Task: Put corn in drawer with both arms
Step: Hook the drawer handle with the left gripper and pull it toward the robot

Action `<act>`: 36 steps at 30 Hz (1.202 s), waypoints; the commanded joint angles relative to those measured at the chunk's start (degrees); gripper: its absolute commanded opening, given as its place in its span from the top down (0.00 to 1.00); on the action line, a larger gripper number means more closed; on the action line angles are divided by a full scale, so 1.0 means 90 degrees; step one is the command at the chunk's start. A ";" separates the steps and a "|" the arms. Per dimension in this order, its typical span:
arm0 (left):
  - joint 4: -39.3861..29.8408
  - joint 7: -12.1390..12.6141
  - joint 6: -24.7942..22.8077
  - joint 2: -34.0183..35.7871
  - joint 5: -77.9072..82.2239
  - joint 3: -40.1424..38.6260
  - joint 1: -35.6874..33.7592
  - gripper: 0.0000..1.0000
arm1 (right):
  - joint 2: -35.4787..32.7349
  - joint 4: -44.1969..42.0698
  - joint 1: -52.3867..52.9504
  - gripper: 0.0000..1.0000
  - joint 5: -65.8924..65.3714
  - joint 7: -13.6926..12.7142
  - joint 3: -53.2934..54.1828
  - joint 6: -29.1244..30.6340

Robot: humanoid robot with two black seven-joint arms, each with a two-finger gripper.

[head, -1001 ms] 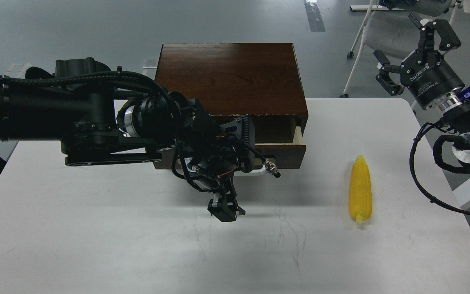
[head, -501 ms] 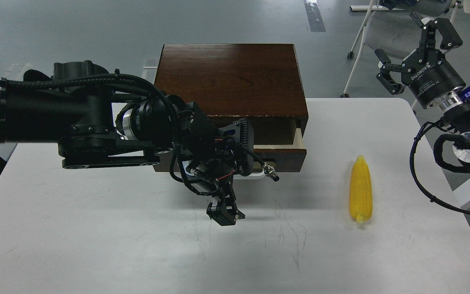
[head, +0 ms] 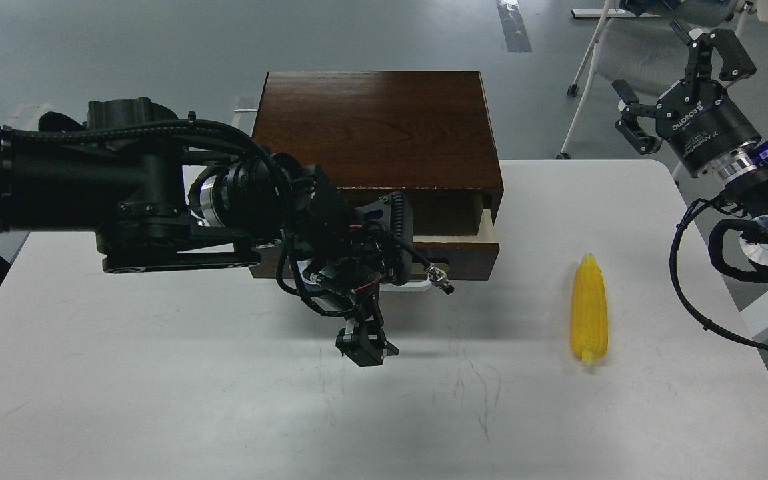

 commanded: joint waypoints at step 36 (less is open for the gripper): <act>-0.0048 0.0330 0.0002 0.0010 0.0952 -0.0006 -0.0107 0.03 | -0.0010 0.0049 -0.0039 0.00 0.0000 0.0000 0.0009 0.0000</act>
